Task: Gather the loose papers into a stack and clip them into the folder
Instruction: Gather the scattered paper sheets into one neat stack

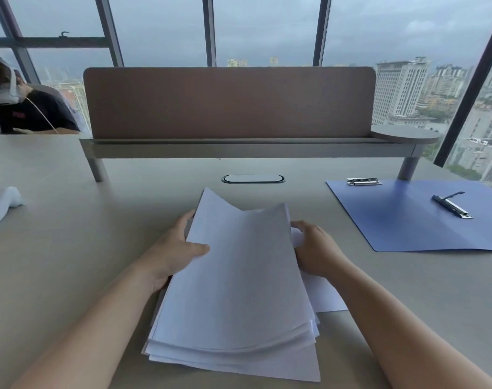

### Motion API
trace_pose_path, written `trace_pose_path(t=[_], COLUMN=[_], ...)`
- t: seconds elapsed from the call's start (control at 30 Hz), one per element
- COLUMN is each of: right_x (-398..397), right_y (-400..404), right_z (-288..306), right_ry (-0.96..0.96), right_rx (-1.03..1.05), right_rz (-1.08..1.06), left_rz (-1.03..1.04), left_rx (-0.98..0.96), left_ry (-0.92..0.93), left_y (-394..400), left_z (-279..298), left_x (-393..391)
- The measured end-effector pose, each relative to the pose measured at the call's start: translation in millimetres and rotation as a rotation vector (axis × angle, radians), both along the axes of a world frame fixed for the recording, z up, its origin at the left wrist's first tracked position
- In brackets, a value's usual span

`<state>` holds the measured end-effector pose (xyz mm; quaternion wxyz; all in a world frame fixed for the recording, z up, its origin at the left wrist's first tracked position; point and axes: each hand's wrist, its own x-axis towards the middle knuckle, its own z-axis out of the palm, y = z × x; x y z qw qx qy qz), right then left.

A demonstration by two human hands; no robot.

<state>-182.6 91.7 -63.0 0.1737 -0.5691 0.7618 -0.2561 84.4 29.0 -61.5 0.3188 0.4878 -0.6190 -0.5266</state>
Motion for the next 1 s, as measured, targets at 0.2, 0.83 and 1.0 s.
trace_pose_path(t=[0.2, 0.83, 1.0], right_x=[-5, 1, 8], right_y=[-5, 2, 10], right_z=[-2, 26, 18], right_ry=[-0.136, -1.207, -1.000], right_rx=[-0.089, 0.052, 0.110], right_rz=[-0.114, -0.270, -0.097], left_rz=[0.147, 0.268, 0.258], left_rx=[-0.049, 0.203, 0.215], left_ry=[0.306, 0.441, 0.439], left_y=[-16, -21, -24], left_z=[6, -6, -8], left_x=[11, 11, 8])
